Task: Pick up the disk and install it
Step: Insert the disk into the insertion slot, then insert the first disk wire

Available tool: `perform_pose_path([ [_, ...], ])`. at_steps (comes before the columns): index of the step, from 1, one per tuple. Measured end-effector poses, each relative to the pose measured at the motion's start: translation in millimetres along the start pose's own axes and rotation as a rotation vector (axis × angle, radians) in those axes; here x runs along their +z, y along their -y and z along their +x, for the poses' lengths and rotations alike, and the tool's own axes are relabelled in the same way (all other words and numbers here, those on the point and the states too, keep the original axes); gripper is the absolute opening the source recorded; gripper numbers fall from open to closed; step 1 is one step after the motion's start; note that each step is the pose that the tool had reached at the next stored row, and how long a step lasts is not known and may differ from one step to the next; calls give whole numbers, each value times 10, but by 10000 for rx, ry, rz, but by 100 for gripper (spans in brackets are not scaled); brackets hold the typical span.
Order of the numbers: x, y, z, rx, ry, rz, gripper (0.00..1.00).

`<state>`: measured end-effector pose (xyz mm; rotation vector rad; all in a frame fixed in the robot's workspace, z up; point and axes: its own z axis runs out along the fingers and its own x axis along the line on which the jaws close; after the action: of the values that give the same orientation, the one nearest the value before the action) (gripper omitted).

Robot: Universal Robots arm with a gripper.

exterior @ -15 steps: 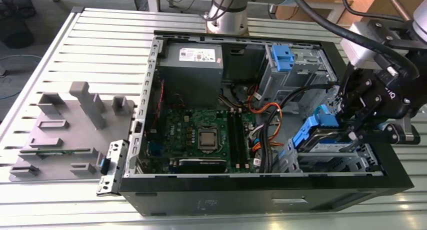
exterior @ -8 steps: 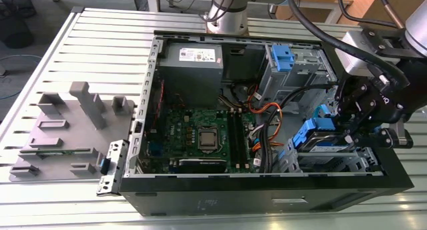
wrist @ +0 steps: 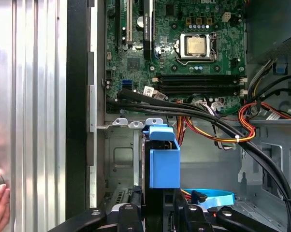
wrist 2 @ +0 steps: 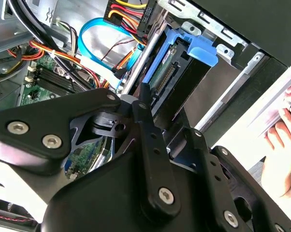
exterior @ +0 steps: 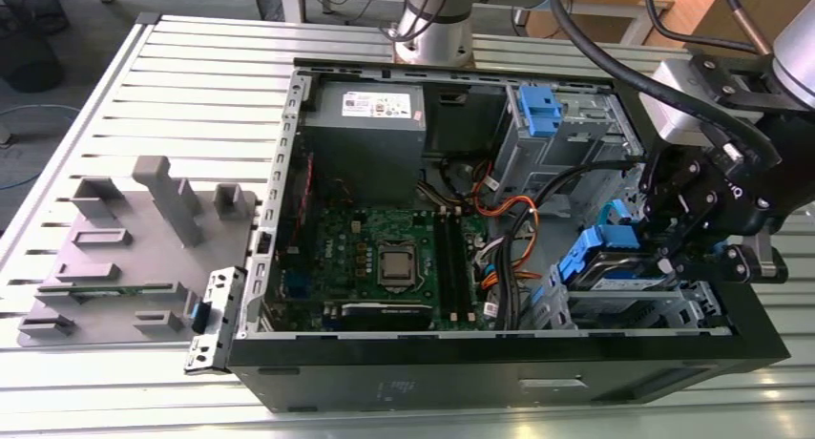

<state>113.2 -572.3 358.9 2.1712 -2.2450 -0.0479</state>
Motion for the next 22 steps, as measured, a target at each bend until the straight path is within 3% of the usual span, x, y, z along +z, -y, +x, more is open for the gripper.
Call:
perform_pose_path([
  [3, 0, 0, 0, 0, -1, 1, 36],
  [6, 0, 0, 0, 0, -1, 0, 48],
  [9, 1, -1, 0, 0, 0, 1, 48],
  [15, 42, -37, 1, -31, 28, 221, 48],
  [22, 52, -37, -9, -55, 29, 241, 48],
])
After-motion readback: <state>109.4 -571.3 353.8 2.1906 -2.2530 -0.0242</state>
